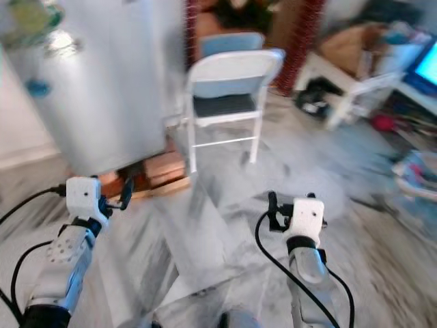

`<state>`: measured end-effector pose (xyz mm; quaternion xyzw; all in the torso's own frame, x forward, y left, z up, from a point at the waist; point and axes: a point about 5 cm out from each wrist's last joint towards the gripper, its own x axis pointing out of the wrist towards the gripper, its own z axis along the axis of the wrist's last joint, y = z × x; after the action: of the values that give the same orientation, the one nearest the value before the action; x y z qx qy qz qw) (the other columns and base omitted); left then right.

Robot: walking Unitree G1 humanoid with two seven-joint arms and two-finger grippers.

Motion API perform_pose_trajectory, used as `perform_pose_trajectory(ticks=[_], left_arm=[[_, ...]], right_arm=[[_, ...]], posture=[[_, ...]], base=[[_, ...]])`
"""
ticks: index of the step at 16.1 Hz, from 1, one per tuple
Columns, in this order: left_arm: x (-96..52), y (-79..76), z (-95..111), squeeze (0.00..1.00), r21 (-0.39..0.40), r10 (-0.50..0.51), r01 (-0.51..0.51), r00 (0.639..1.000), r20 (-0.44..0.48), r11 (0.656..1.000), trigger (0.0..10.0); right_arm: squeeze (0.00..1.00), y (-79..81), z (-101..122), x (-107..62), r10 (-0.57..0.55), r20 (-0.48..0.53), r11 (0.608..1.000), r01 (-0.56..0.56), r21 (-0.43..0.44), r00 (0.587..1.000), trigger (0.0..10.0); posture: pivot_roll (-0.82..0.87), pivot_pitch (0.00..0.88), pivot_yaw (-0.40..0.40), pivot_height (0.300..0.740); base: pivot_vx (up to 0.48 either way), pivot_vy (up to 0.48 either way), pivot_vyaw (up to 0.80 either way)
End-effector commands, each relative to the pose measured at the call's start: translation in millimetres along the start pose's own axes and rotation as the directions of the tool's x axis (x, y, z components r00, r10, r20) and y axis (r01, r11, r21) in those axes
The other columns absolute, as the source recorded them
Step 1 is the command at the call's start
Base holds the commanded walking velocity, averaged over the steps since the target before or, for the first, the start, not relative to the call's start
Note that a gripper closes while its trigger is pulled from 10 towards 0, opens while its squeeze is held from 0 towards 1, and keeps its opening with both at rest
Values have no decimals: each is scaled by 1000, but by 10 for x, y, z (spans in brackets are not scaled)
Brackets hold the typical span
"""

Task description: Restocking fridge

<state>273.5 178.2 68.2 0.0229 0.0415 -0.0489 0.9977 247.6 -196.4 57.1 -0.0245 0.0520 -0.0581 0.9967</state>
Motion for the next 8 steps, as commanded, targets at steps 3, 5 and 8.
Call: perform_pose_trajectory(ticks=[3, 5, 8], left_arm=[[30, -107, 15, 0, 3, -47, 47, 999, 3, 999, 10000], [24, -79, 11, 0, 10, -44, 44, 999, -1, 999, 10000], [17, -69, 11, 0, 21, -45, 45, 999, 0, 999, 10000]], right_arm=[[0, -82, -2, 1, -25, -1, 1000, 25, -17, 1000, 10000], [0, -101, 8, 9, -31, 3, 999, 31, -16, 1000, 10000], [0, -84, 1, 6, -30, 2, 999, 30, -12, 1000, 10000]], posture=[[34, 51, -23, 740], [36, 51, -20, 740], [39, 54, -18, 740]], base=[[0, 471, -800], [0, 465, -800], [0, 462, -800]])
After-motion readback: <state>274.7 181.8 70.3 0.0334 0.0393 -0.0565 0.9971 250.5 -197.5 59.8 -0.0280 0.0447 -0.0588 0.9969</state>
